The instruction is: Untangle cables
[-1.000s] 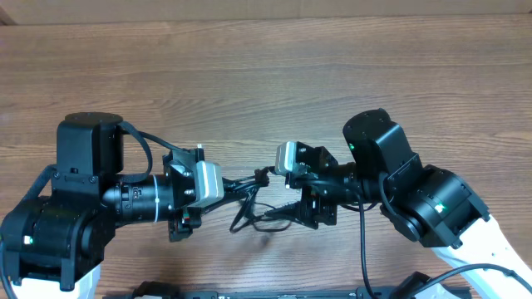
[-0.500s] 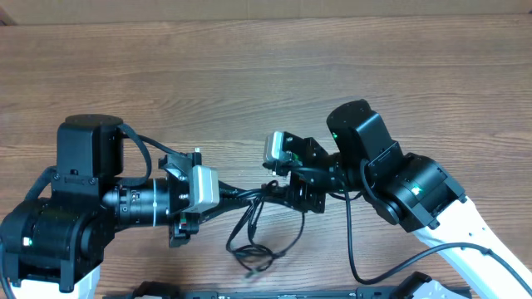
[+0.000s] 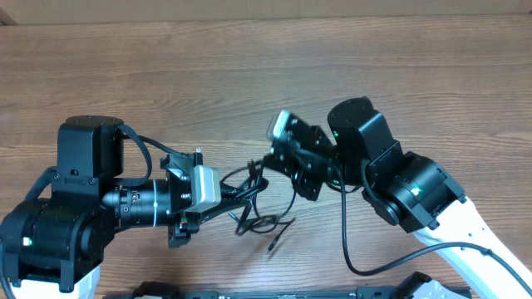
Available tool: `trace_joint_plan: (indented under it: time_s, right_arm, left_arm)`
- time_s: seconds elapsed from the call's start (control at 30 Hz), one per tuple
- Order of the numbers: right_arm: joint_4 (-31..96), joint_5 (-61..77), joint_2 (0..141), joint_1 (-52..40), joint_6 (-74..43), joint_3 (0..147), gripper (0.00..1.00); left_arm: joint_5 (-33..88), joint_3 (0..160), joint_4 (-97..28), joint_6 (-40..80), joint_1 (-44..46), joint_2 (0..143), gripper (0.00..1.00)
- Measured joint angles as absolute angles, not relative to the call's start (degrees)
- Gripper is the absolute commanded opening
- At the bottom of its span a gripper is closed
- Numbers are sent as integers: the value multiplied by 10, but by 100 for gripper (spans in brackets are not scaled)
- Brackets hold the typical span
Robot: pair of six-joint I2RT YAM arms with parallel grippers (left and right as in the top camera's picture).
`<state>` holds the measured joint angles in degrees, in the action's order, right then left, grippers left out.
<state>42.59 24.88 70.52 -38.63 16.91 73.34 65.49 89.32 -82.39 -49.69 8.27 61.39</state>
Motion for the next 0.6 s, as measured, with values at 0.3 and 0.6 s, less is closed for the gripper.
trace_joint_plan:
  time_s: [0.3,0.6]
  right_arm:
    - [392,35,702,-388,-76,733,4]
    - [478,-151,702,-337,-324,733,4]
  left_arm:
    - [634,893,-847,-500,83,614,9]
    - [632,893,-862,-512,83,608,9]
